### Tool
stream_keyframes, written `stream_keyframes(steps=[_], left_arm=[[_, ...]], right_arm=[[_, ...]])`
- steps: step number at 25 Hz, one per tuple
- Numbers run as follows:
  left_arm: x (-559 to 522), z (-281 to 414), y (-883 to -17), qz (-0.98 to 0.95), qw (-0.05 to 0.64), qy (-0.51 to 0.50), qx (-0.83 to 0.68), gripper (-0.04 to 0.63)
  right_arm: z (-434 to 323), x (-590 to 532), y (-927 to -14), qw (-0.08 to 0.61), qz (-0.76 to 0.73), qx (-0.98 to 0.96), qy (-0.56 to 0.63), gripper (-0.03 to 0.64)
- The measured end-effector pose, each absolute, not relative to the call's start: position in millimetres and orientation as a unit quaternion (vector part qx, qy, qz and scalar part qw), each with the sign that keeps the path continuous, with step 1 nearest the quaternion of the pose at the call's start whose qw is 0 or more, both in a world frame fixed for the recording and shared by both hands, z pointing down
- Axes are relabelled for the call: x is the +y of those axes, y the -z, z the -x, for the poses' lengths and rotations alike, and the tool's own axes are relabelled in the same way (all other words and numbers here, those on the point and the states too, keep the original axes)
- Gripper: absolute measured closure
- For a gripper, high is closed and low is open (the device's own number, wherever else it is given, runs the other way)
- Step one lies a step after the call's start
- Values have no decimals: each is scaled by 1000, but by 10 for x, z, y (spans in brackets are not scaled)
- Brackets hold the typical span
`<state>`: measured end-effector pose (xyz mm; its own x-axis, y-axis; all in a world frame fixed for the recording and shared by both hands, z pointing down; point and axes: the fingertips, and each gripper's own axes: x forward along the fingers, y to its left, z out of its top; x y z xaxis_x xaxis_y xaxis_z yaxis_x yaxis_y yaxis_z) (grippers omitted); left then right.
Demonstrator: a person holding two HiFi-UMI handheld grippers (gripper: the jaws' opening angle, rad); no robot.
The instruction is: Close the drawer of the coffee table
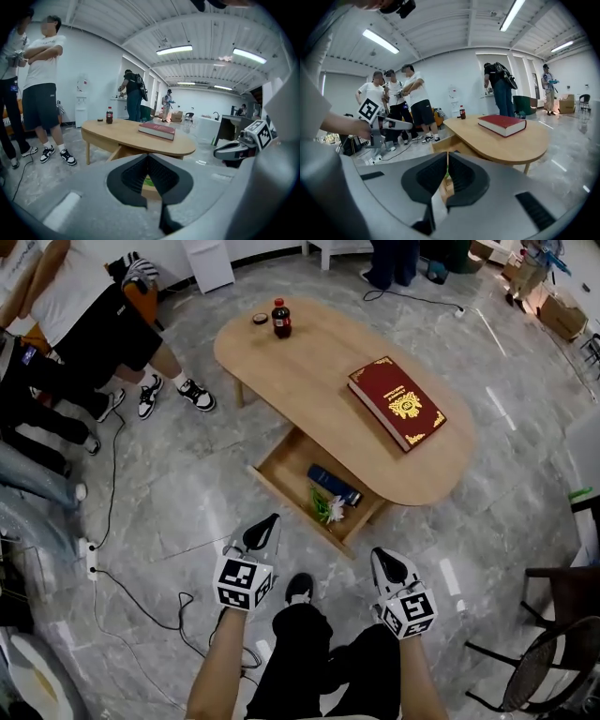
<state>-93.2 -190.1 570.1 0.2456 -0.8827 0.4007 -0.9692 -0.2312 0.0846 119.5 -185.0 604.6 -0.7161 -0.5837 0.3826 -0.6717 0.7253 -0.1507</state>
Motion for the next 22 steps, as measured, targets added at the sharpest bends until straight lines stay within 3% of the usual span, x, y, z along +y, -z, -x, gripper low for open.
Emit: stream_keyframes(steps=[14, 16, 22], left_arm=[[-2133, 1088, -7567, -774, 104, -104, -616, 586], [-2134, 1064, -7646, -775, 98, -103, -616, 586], [-2130, 927, -7806, -780, 97, -95, -611, 586]], right_arm=[[-1308, -1884, -7461, 65, -299, -951, -47, 594], [-1284, -1806, -7513, 61, -283, -956, -38, 523], [-1227, -1546, -7659, 66, -242, -968, -12, 486]])
